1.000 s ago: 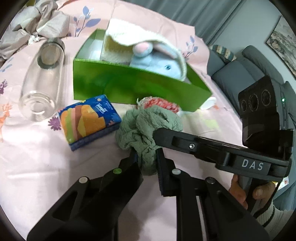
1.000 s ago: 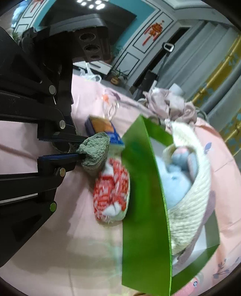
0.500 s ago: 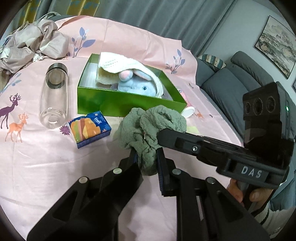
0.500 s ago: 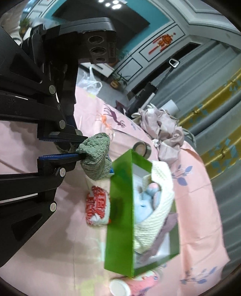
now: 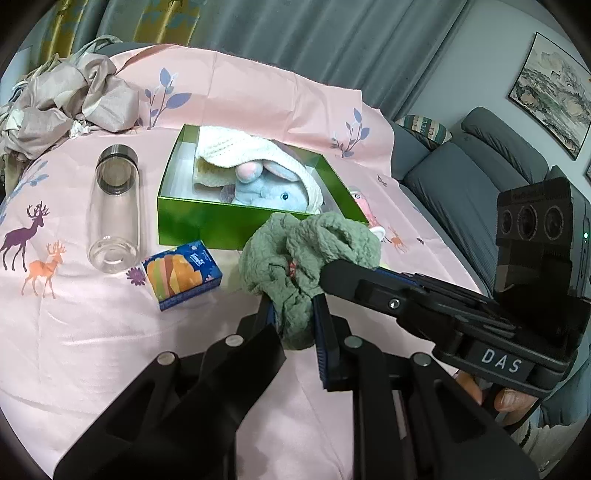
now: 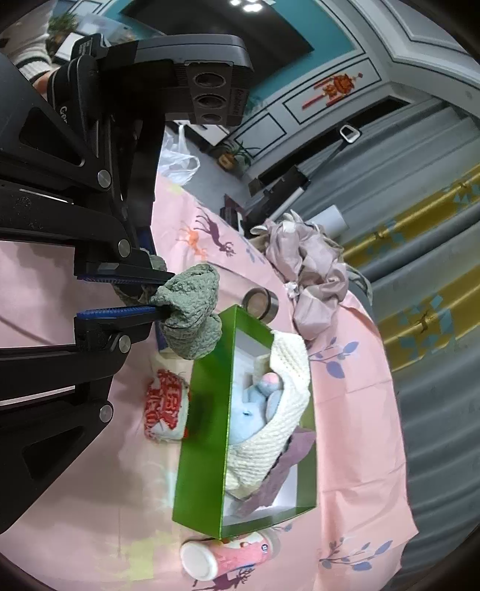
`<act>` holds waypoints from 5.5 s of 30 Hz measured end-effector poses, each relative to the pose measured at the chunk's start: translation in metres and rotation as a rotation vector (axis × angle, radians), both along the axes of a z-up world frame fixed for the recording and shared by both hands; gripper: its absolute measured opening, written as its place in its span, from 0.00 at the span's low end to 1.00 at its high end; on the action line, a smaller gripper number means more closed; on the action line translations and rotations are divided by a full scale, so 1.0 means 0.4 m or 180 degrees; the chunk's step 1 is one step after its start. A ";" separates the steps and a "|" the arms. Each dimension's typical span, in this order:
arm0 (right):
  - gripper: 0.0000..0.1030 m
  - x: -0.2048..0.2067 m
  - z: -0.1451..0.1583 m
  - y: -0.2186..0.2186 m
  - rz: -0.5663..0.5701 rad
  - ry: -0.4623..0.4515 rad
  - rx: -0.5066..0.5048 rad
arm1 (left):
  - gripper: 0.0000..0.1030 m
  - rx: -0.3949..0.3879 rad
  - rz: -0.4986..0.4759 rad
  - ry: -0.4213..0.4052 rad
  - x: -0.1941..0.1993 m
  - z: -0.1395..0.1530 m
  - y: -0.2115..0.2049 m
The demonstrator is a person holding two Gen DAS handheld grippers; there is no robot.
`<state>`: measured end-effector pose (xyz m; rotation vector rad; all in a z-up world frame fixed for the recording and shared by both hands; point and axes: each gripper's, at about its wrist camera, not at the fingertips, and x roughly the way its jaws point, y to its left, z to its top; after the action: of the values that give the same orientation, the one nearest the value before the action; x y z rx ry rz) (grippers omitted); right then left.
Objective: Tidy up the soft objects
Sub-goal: 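Carry the green knit cloth over the green box with the right gripper, then lower the green cloth into the box and open the right gripper, then withdraw the right gripper from the green box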
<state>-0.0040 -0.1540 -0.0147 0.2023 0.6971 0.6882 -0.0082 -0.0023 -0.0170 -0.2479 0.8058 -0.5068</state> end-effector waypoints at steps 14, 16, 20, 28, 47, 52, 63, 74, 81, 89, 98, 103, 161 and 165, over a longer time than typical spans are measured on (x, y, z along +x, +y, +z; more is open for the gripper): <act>0.12 0.001 0.017 -0.031 -0.0019 -0.0071 0.0160 | 0.18 0.0140 -0.0046 -0.0076 0.012 0.034 -0.030; 0.12 0.002 0.018 -0.038 -0.0024 -0.0078 0.0185 | 0.18 0.0162 -0.0055 -0.0088 0.016 0.038 -0.037; 0.12 0.001 0.021 -0.050 -0.0043 -0.0104 0.0226 | 0.18 0.0200 -0.0073 -0.0110 0.022 0.046 -0.051; 0.12 0.009 0.023 -0.073 -0.0069 -0.0131 0.0286 | 0.18 0.0256 -0.0085 -0.0120 0.042 0.054 -0.075; 0.12 0.071 0.027 -0.116 -0.0140 -0.0145 0.0320 | 0.18 0.0329 -0.0151 -0.0150 0.111 0.062 -0.119; 0.12 0.098 0.046 -0.128 -0.0169 -0.0214 0.0297 | 0.18 0.0328 -0.0180 -0.0232 0.149 0.088 -0.128; 0.12 0.198 0.140 -0.152 -0.0339 -0.0490 0.0232 | 0.18 0.0413 -0.0277 -0.0514 0.292 0.195 -0.170; 0.12 0.325 0.136 -0.155 -0.0447 -0.0433 0.0212 | 0.18 0.0533 -0.0258 -0.0378 0.422 0.180 -0.189; 0.12 0.394 0.089 -0.159 -0.0519 -0.0280 0.0140 | 0.18 0.0613 -0.0254 -0.0232 0.476 0.133 -0.195; 0.12 0.450 0.034 -0.155 -0.0655 -0.0119 -0.0087 | 0.56 0.0817 -0.0017 0.0017 0.540 0.071 -0.170; 0.42 0.446 0.029 -0.178 -0.0837 -0.0033 -0.0198 | 0.88 0.0800 0.0253 0.0135 0.544 0.065 -0.115; 0.69 0.422 0.038 -0.198 -0.0950 -0.0028 -0.0153 | 0.99 0.0718 0.0355 0.0217 0.526 0.072 -0.086; 0.74 0.059 -0.050 -0.122 -0.0879 0.0118 -0.0659 | 0.99 0.0249 0.0607 0.0368 0.090 -0.031 0.034; 0.74 0.064 -0.066 -0.124 -0.0875 0.0165 -0.0660 | 0.99 0.0248 0.0565 0.0426 0.095 -0.049 0.023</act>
<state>0.0217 -0.2034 -0.0411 0.1222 0.7681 0.3464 0.0300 0.0071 -0.0366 -0.2805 0.9226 -0.2934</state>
